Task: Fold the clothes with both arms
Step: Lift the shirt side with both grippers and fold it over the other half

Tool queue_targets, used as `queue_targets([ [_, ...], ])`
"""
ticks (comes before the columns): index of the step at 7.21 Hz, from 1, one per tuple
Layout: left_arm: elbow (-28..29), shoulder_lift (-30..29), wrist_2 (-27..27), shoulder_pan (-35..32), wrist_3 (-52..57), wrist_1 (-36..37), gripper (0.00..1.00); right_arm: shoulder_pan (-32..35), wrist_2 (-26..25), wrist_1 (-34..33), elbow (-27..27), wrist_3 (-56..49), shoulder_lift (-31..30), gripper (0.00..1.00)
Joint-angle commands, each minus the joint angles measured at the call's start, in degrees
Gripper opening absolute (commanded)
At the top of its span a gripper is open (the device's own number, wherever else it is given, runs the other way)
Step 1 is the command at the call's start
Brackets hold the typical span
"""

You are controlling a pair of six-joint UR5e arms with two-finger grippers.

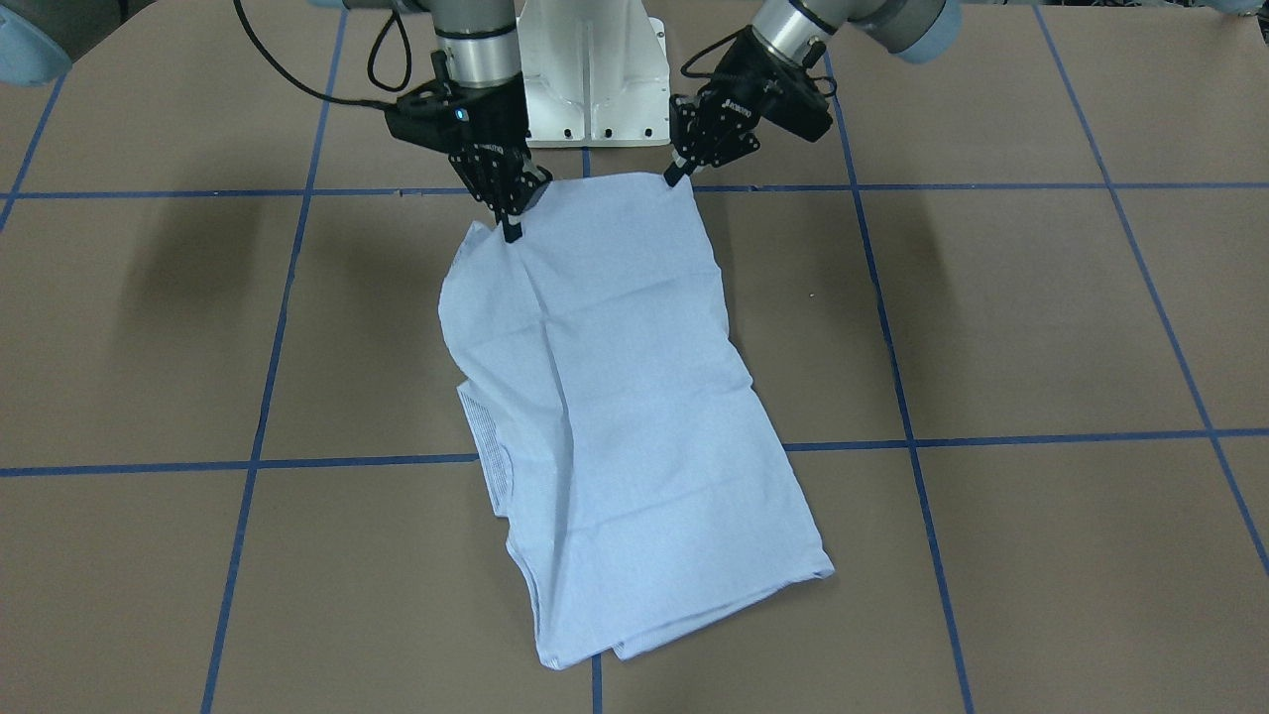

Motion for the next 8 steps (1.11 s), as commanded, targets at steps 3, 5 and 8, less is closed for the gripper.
queue_targets([
  [3, -9.98, -2.16, -3.59, -0.04, -0.02, 16.73, 0.0, -4.58, -1.55, -17.84, 12.36, 2.12, 0.69, 0.0],
  [5, -0.86, -8.03, -3.23, -3.1, 0.51, 16.74, 0.0, -0.03, -2.7, -9.2, 1.32, -1.49, 3.15, 0.0],
  [8, 6.99, -11.31, -3.06, -7.94, 3.73, 16.47, 0.0, 7.0, -2.26, 4.8, -11.89, -8.87, 5.97, 0.0],
])
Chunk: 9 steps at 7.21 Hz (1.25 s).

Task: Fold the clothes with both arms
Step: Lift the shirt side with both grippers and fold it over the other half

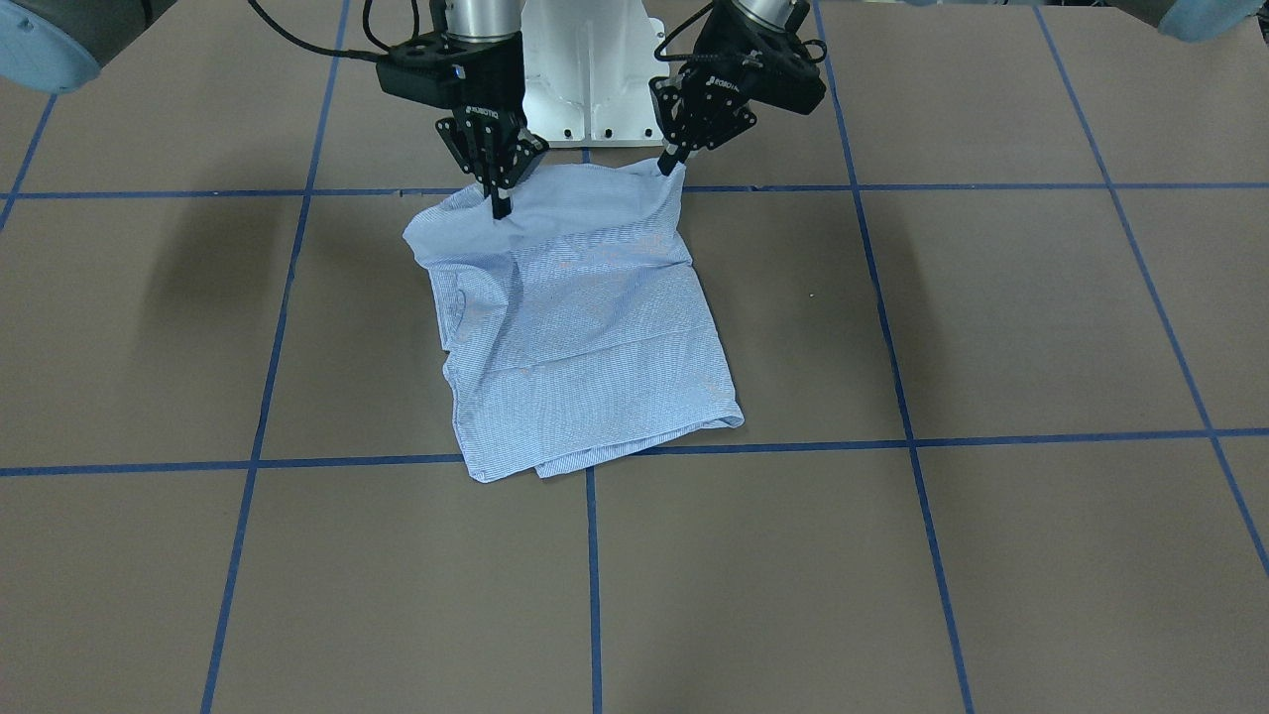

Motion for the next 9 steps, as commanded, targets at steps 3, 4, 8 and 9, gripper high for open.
queue_targets([
  [3, 15.37, -6.32, 1.63, -6.96, 6.24, -3.5, 0.0, 6.53, 1.47, 17.09, -21.5, -6.5, 5.74, 0.0],
  [4, 21.77, -7.64, 3.02, -7.58, 6.59, -7.36, 0.0, 7.06, 1.56, 18.88, -25.81, -7.11, 7.31, 0.0],
  [8, 32.2, -9.58, 5.14, -9.61, 12.21, -12.85, 0.0, 8.21, 2.7, 28.19, -34.36, -11.32, 8.47, 0.0],
  [9, 33.6, -10.11, 5.14, -9.6, 12.22, -12.93, 0.0, 8.3, 2.79, 28.3, -35.25, -11.42, 8.91, 0.16],
])
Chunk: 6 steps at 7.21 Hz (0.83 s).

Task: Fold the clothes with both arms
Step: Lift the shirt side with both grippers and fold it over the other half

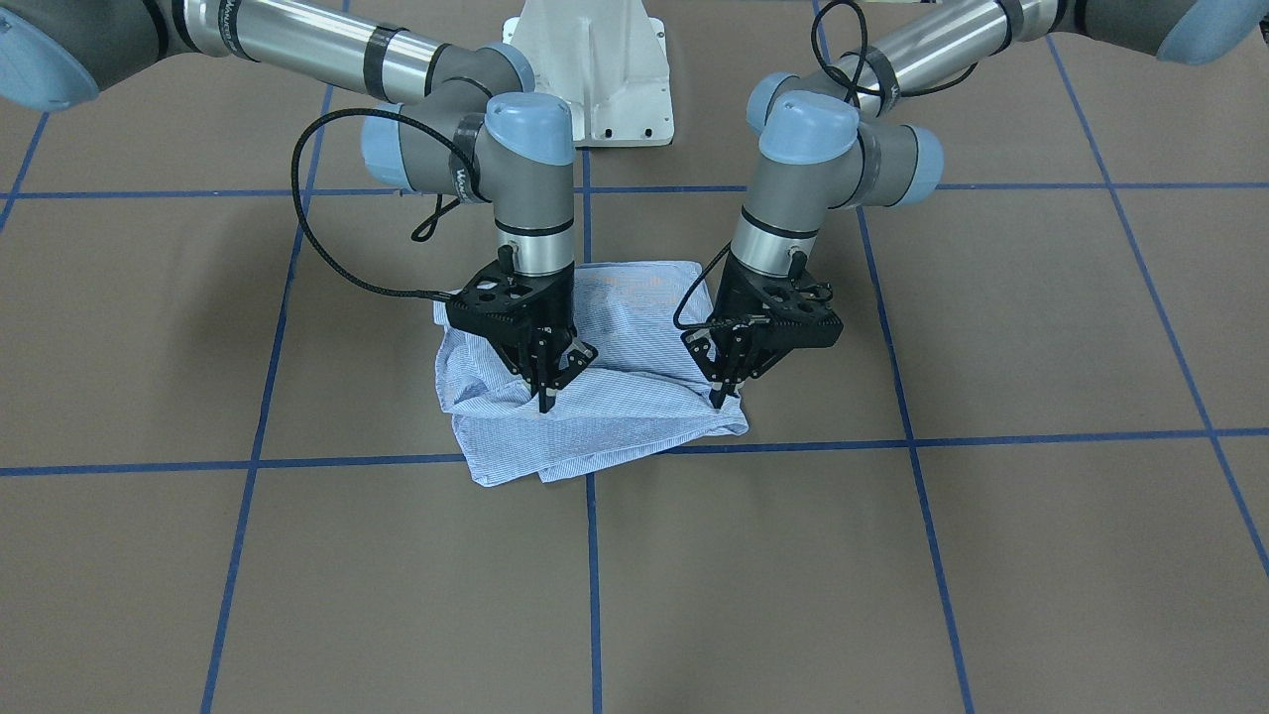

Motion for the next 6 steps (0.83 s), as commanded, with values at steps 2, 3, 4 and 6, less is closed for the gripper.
queue_targets([
  [2, 3.6, -0.77, 0.05, -0.06, 0.81, -0.99, 0.42, 0.19, 0.2, 1.37, -4.19, -2.12, 2.66, 1.0],
  [3, 3.61, -0.51, 0.05, -0.24, 5.08, -1.17, 0.99, 0.88, 1.5, 1.28, -4.2, -2.13, 3.28, 1.0],
  [4, 2.74, -0.42, -0.39, -1.28, 9.56, -1.43, 1.0, 2.37, 4.74, 1.28, -4.11, -4.13, 4.24, 1.0],
  [6, -2.78, 3.5, -11.48, -8.37, 23.59, -1.0, 1.0, 5.53, 13.25, 0.49, -2.72, -9.3, 3.99, 1.0],
])
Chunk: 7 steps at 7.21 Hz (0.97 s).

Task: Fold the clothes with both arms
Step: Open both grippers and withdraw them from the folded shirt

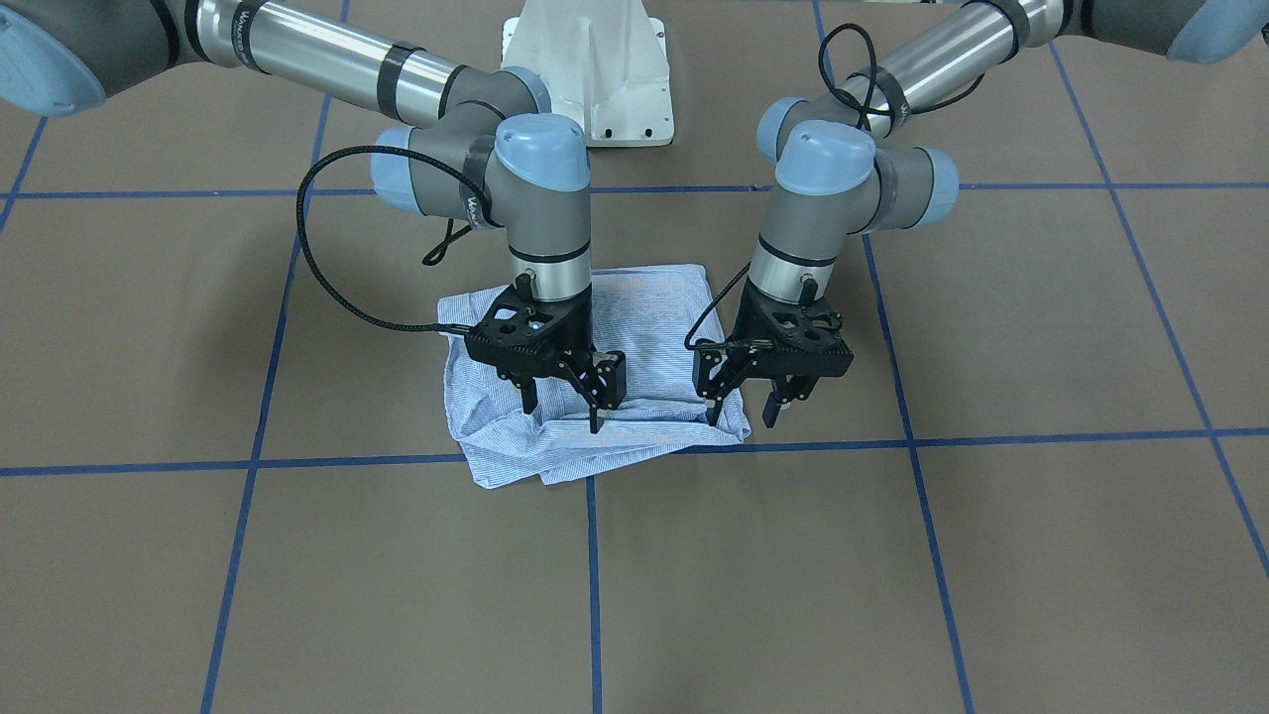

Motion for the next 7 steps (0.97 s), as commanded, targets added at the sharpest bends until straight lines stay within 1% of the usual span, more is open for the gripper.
queue_targets([
  [1, -6.99, 6.42, -11.56, -8.35, 16.3, 0.6, 1.0, 3.79, 8.27, -0.46, 3.57, -6.51, -2.56, 1.0],
  [2, -10.33, 10.55, -14.13, -11.61, 23.25, 1.3, 1.0, 6.15, 10.83, -0.63, 9.52, -10.97, -8.06, 1.0],
  [3, -12.19, 14.07, -16.68, -15.56, 30.63, 2.09, 1.0, 10.36, 16.34, -4.72, 18.02, -17.89, -14.82, 1.0],
  [4, -13.34, 18.28, -19.14, -20.3, 39.4, 2.01, 1.0, 15.97, 22.05, -10.51, 24.37, -27.19, -18.72, 1.0],
  [5, -13.53, 21.54, -22.13, -26.0, 48.97, 2.1, 1.0, 21.5, 26.11, -12.31, 25.65, -35.98, -21.45, 1.0],
  [6, -12.66, 23.92, -23.9, -32.5, 59.77, 3.14, 1.0, 26.87, 30.24, -11.63, 25.75, -46.51, -27.31, 1.0],
  [7, -12.48, 24.03, -25.22, -38.04, 69.89, 8.38, 1.0, 34.23, 36.19, -11.62, 26.01, -60.19, -33.2, 1.0],
])
